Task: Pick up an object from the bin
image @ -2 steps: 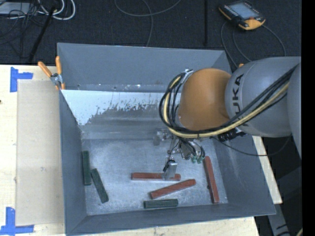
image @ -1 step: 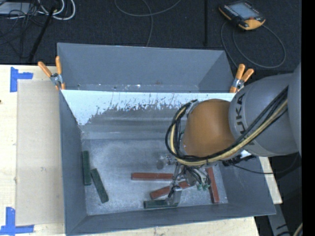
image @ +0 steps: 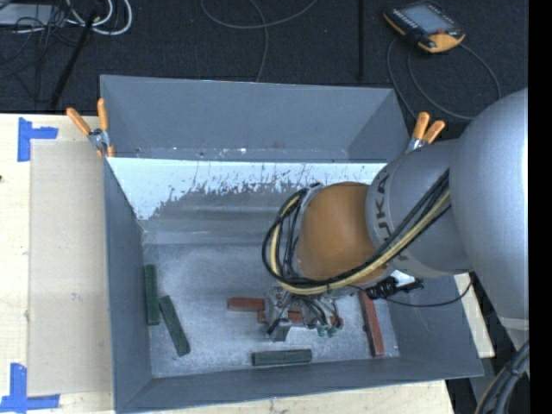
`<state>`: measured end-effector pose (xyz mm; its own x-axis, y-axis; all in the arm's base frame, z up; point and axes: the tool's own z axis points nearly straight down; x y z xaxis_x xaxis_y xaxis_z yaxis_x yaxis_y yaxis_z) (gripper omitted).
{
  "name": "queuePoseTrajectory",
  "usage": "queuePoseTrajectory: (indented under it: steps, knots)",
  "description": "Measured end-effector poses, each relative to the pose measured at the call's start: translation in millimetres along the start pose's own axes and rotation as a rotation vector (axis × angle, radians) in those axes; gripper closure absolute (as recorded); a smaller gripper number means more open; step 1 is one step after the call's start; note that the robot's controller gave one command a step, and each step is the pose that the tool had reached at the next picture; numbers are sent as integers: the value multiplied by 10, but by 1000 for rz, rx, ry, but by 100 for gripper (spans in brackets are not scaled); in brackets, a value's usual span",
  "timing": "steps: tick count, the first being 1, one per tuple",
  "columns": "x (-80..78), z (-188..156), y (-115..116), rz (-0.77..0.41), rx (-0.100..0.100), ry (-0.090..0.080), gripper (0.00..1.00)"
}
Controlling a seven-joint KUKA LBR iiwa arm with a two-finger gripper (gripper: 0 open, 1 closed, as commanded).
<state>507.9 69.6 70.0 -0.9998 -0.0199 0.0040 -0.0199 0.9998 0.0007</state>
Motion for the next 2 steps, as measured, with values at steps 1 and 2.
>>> queuePoseTrajectory:
  steps: [1, 2]
  knots:
    - [-11, 0, -4, 2, 0, -6, 0]
    - [-6, 3, -5, 3, 0, -4, 100]
